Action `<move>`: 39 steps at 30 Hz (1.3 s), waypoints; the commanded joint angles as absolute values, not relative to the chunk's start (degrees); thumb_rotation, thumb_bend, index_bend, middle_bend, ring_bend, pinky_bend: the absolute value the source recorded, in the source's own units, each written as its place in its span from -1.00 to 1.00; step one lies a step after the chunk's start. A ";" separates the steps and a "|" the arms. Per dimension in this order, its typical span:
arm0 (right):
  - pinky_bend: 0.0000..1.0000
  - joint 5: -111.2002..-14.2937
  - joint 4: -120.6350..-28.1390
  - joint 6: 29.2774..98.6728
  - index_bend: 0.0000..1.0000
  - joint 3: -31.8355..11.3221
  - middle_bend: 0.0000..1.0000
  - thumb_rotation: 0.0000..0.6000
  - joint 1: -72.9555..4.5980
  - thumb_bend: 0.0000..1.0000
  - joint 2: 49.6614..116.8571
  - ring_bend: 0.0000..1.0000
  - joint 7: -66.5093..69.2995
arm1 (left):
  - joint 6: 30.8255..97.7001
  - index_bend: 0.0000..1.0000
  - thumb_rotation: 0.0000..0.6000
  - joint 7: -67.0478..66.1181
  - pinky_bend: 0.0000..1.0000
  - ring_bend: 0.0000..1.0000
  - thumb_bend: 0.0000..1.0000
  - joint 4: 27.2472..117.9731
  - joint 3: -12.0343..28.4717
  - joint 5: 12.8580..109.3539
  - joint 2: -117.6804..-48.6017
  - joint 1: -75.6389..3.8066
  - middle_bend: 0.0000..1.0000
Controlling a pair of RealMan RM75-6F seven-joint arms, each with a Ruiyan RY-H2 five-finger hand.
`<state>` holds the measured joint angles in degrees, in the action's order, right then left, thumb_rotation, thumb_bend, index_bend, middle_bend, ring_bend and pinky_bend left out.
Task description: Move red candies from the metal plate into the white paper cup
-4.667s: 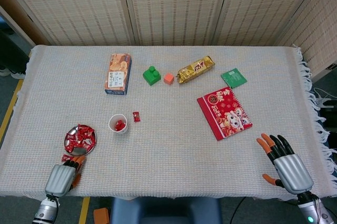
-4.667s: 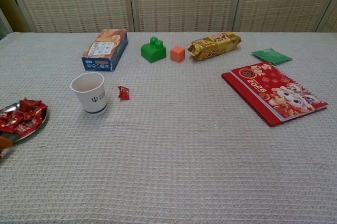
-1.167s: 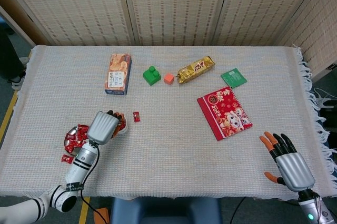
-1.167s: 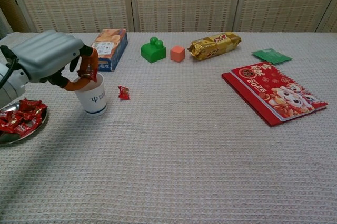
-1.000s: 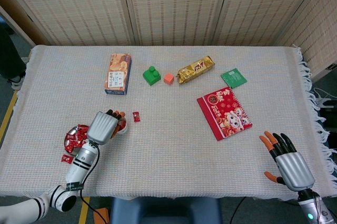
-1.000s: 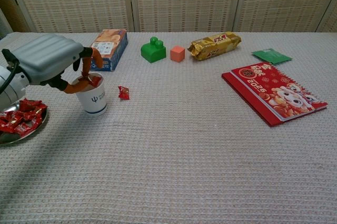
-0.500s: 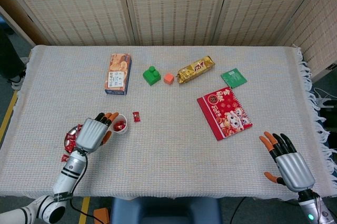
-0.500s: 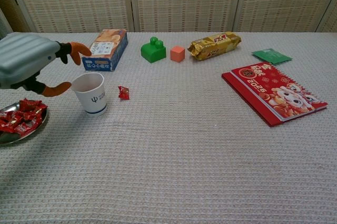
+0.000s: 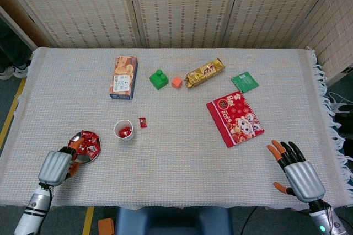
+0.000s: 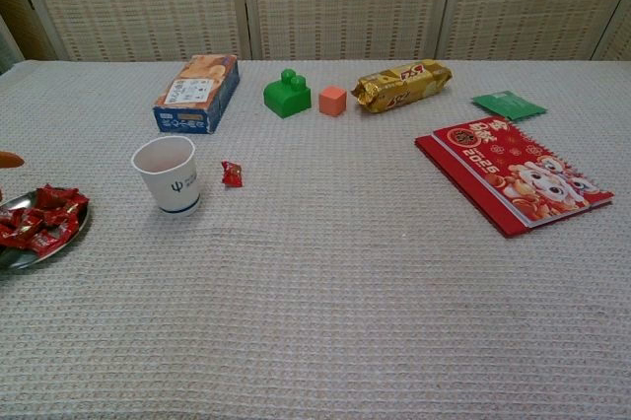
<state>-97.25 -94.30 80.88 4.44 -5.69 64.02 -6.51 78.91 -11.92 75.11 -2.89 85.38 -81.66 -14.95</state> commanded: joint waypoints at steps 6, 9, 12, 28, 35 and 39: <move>-1.00 -96.99 -94.15 80.76 -1.00 4.44 -1.00 1.00 -5.69 -0.89 64.07 -1.00 -6.53 | 78.28 -0.85 1.00 -11.53 0.88 -0.13 -0.21 69.30 -3.55 83.07 -83.69 -11.76 -0.46; -1.00 -97.02 -94.24 80.79 -1.00 4.44 -1.00 1.00 -5.67 -0.89 64.12 -1.00 -6.77 | 77.14 -0.88 1.00 -11.04 0.88 -0.13 -0.21 68.50 -3.58 82.87 -83.94 -11.66 -0.46; -1.00 -97.01 -94.26 80.89 -1.00 4.44 -1.00 1.00 -5.60 -0.89 64.22 -1.00 -6.94 | 75.13 -0.95 1.00 -10.61 0.89 -0.16 -0.21 68.06 -3.86 82.78 -84.04 -11.97 -0.50; -1.00 -96.69 -94.20 80.66 -1.00 4.42 -1.00 1.00 -5.65 -0.89 64.30 -1.00 -7.09 | 76.81 -1.00 1.00 -11.82 0.90 -0.20 -0.24 68.53 -3.63 84.92 -83.97 -10.97 -0.62; -1.00 -96.85 -94.20 80.76 -1.00 4.47 -1.00 1.00 -5.65 -0.89 64.24 -1.00 -7.02 | 77.31 -1.00 1.00 -13.53 0.91 -0.14 -0.23 68.29 -3.35 84.36 -83.63 -9.90 -0.59; -1.00 -96.88 -94.20 80.97 -1.00 4.46 -1.00 1.00 -5.57 -0.89 64.20 -1.00 -6.92 | 75.63 -1.00 1.00 -14.45 0.91 -0.14 -0.24 67.88 -3.42 83.23 -83.57 -9.63 -0.58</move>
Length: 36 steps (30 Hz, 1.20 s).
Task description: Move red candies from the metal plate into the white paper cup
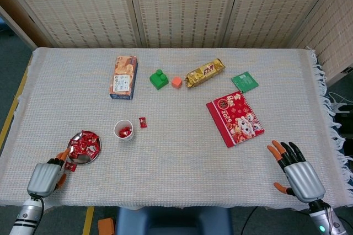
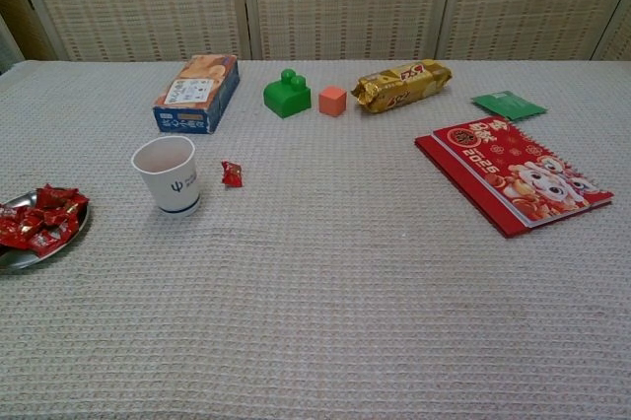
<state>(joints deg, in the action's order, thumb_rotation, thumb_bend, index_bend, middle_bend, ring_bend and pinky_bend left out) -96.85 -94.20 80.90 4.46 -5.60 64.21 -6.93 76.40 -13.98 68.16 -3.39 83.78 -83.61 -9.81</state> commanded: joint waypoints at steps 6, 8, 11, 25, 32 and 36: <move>-1.00 -96.85 -94.15 80.93 -1.00 4.47 -1.00 1.00 -5.55 -0.89 64.32 -1.00 -7.08 | 74.50 -1.00 1.00 -15.15 0.91 -0.09 -0.23 67.51 -3.49 82.88 -83.64 -9.48 -0.57; -1.00 -96.78 -94.18 80.85 -1.00 4.45 -1.00 1.00 -5.58 -0.89 64.36 -1.00 -7.15 | 74.20 -1.00 1.00 -14.98 0.91 -0.09 -0.24 67.57 -3.64 83.15 -83.72 -9.52 -0.57; -1.00 -96.79 -94.19 80.72 -1.00 4.48 -1.00 1.00 -5.63 -0.89 64.40 -1.00 -7.25 | 73.54 -1.00 1.00 -15.26 0.91 -0.09 -0.24 67.55 -3.86 83.60 -83.94 -9.83 -0.57; -1.00 -96.66 -94.07 80.84 -1.00 4.39 -1.00 1.00 -5.59 -0.89 64.33 -1.00 -7.06 | 72.72 -1.00 1.00 -15.82 0.90 -0.08 -0.25 70.02 -3.37 86.09 -84.66 -11.91 -0.57; -1.00 -96.57 -94.11 80.80 -1.00 4.42 -1.00 1.00 -5.57 -0.89 64.22 -1.00 -7.03 | 72.93 -0.98 1.00 -18.34 0.90 -0.03 -0.25 68.89 -2.62 85.60 -85.71 -12.10 -0.53; -1.00 -96.51 -94.16 80.66 -1.00 4.42 -1.00 1.00 -5.62 -0.89 64.21 -1.00 -7.03 | 74.09 -0.89 1.00 -19.41 0.90 -0.02 -0.24 68.31 -2.42 85.56 -85.67 -11.62 -0.44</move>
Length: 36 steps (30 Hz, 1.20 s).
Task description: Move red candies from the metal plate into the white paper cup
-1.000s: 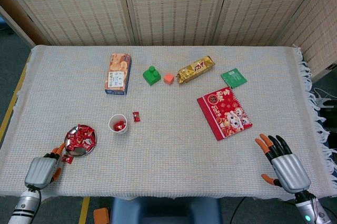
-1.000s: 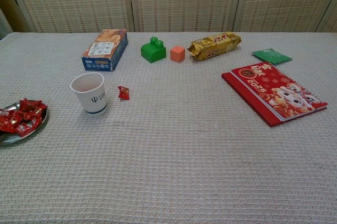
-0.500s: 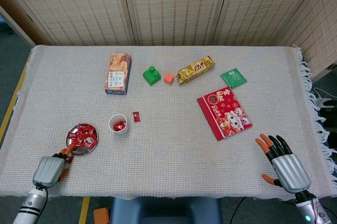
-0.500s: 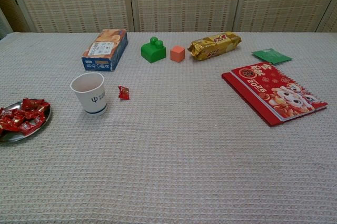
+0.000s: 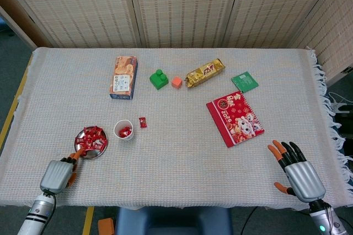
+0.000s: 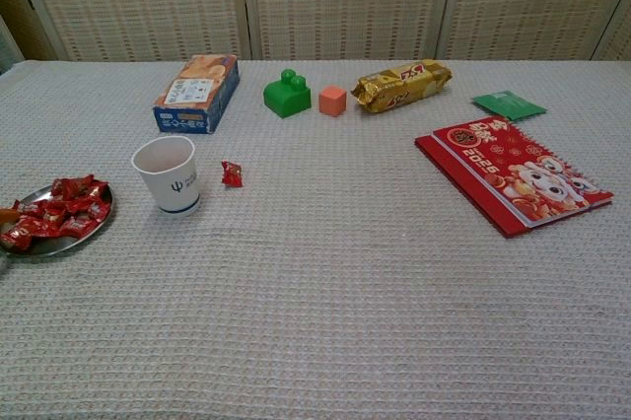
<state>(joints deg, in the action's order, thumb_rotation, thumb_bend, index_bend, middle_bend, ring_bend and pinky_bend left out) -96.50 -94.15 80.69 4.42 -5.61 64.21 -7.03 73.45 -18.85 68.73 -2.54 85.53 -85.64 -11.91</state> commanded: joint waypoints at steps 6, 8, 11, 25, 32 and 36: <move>-1.00 -96.55 -94.23 80.56 -1.00 4.48 -1.00 1.00 -5.65 -0.89 64.24 -1.00 -7.16 | 75.39 -0.61 1.00 -20.89 0.90 -0.02 -0.24 66.98 -2.61 85.57 -85.75 -10.69 -0.35; -1.00 -96.58 -94.26 80.57 -1.00 4.51 -1.00 1.00 -5.64 -0.89 64.23 -1.00 -7.16 | 75.41 -0.53 1.00 -21.14 0.90 -0.02 -0.24 66.56 -2.69 85.43 -85.82 -10.47 -0.31; -1.00 -96.67 -94.28 80.49 -1.00 4.58 -1.00 1.00 -5.67 -0.89 64.20 -1.00 -7.10 | 75.27 -0.42 1.00 -20.79 0.90 -0.02 -0.24 65.88 -2.79 85.43 -86.11 -10.34 -0.25; -1.00 -96.71 -94.50 79.81 -1.00 4.88 -1.00 1.00 -5.91 -0.89 63.92 -1.00 -6.90 | 75.33 -0.22 1.00 -19.31 0.90 -0.01 -0.24 60.85 -2.16 85.90 -88.62 -10.75 -0.13; -1.00 -96.65 -94.53 79.66 -1.00 4.92 -1.00 1.00 -5.92 -0.89 64.02 -1.00 -7.20 | 75.22 -0.15 1.00 -18.50 0.90 0.00 -0.24 59.71 -2.03 86.07 -89.22 -10.93 -0.09; -1.00 -96.55 -94.59 79.57 -1.00 4.91 -1.00 1.00 -5.94 -0.89 64.00 -1.00 -7.25 | 75.81 -0.05 1.00 -17.82 0.90 0.03 -0.23 58.82 -1.83 86.36 -89.87 -10.95 0.02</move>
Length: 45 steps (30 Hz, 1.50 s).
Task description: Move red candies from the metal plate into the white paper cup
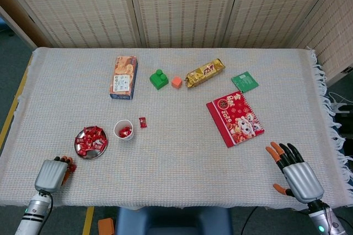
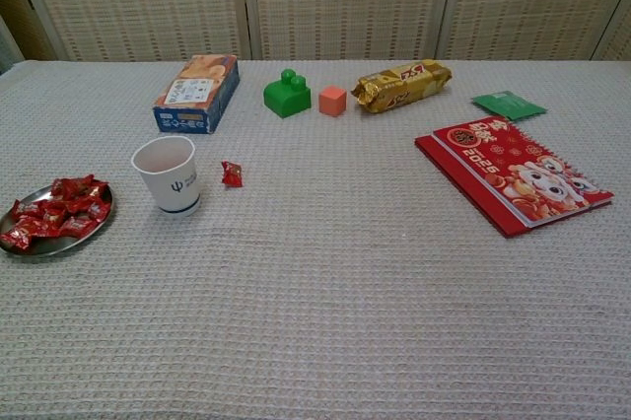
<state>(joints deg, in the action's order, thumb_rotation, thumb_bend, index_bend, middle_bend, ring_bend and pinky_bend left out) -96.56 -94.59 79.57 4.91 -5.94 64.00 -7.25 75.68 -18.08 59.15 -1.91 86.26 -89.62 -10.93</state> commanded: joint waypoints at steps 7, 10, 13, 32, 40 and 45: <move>-1.00 -96.54 -94.59 79.73 -1.00 4.88 -1.00 1.00 -5.89 -0.89 63.99 -1.00 -7.25 | 75.52 0.07 1.00 -17.39 0.92 0.06 -0.22 57.74 -1.70 86.22 -90.52 -11.04 0.13; -1.00 -96.61 -94.60 79.75 -1.00 4.93 -1.00 1.00 -5.88 -0.89 63.98 -1.00 -7.26 | 75.48 0.07 1.00 -17.24 0.92 0.06 -0.22 57.75 -1.70 86.28 -90.48 -11.09 0.15; -1.00 -96.61 -94.61 79.75 -1.00 4.93 -1.00 1.00 -5.87 -0.89 64.01 -1.00 -7.30 | 75.89 0.10 1.00 -17.25 0.92 0.06 -0.20 57.73 -1.76 86.56 -90.47 -11.03 0.18; -1.00 -96.51 -94.58 79.65 -1.00 4.90 -1.00 1.00 -5.90 -0.89 64.09 -1.00 -7.43 | 78.61 0.16 1.00 -14.89 0.95 0.10 -0.09 58.09 -1.76 87.99 -90.40 -10.59 0.25; -1.00 -96.50 -94.54 79.30 -1.00 4.89 -1.00 1.00 -6.11 -0.89 64.23 -1.00 -7.48 | 82.99 0.14 1.00 -12.27 0.96 0.12 -0.09 67.56 2.04 89.56 -85.46 -12.80 0.23; -1.00 -96.24 -94.49 79.04 -1.00 4.69 -1.00 1.00 -6.29 -0.89 64.48 -1.00 -7.69 | 78.78 0.12 1.00 -15.85 0.96 0.13 -0.09 75.58 5.93 89.09 -83.32 -18.27 0.21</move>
<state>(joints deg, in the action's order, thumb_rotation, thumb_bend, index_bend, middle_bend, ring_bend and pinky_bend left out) -96.27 -94.49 79.04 4.71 -6.29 64.46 -7.66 80.88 -13.84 71.87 3.50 89.10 -84.84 -15.17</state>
